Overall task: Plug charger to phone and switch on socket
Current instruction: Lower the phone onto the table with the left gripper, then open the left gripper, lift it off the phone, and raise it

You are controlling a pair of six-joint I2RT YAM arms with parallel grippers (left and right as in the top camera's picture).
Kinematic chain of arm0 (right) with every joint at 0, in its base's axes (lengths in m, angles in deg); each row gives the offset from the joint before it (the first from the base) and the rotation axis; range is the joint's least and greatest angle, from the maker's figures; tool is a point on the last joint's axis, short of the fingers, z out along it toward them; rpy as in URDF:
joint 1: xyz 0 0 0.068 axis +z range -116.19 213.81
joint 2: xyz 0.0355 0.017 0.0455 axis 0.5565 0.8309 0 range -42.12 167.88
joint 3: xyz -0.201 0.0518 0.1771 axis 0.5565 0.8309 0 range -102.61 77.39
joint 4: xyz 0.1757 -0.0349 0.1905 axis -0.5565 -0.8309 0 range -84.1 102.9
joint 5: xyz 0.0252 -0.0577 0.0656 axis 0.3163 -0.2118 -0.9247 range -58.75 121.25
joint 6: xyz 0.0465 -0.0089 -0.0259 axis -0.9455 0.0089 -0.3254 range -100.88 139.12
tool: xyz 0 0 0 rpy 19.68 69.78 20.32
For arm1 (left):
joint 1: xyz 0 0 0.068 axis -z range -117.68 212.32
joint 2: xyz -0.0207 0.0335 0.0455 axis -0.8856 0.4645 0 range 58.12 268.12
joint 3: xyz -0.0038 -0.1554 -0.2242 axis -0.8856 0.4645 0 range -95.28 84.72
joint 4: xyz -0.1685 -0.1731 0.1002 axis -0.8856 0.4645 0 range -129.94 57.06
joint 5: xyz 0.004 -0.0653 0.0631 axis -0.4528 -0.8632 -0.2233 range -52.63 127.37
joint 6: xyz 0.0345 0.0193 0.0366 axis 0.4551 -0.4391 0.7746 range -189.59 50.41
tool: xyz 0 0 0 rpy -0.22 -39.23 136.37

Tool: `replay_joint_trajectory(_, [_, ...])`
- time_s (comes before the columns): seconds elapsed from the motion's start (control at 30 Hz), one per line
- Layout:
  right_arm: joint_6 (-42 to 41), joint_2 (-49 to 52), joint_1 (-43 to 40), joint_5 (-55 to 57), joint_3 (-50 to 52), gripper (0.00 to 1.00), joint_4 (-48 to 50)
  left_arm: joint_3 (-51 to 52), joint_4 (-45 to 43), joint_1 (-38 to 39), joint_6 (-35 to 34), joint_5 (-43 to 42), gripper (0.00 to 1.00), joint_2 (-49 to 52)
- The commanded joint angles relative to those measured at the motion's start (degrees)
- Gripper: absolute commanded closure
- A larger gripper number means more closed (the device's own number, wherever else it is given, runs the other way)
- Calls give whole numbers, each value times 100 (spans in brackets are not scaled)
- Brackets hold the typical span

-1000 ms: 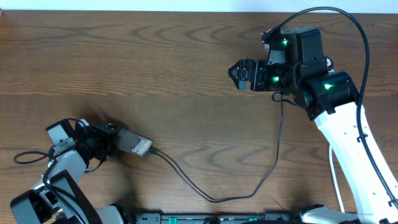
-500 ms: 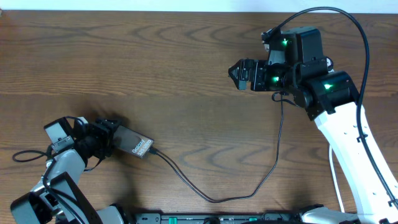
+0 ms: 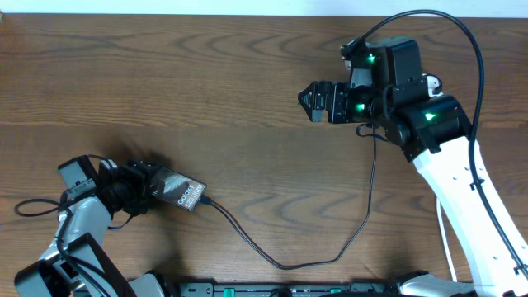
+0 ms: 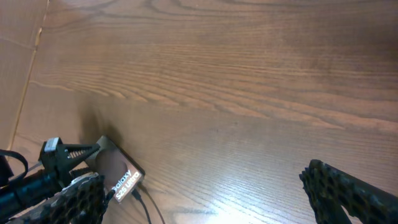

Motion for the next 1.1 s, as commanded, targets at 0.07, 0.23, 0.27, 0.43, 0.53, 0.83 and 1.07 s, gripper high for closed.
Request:
replay_joint_trajectory(0.07, [15, -15, 35, 48, -39, 1, -33, 374, 621, -28, 28, 1473, 24, 302])
replay_joint_trajectory(0.23, [17, -15, 35, 68, -39, 1, -48, 374, 911, -28, 28, 1676, 24, 302])
replay_joint_trajectory(0.27, [17, -15, 35, 94, -39, 1, -50, 374, 977, -28, 26, 1703, 24, 302])
replay_joint_trajectory(0.43, [22, -15, 35, 328, -39, 1, -107, 374, 1261, -28, 2, 1943, 10, 302])
replay_joint_trajectory(0.53, [42, -15, 35, 345, -39, 1, -136, 374, 1405, -28, 4, 1956, 9, 302])
replay_joint_trajectory(0.83, [190, -15, 35, 579, -39, 1, -328, 192, 2011, -28, -37, 2590, 9, 39])
replay_joint_trajectory(1.07, [190, -15, 35, 796, -39, 1, -289, -428, 2874, -28, -11, 2983, 9, -1257])
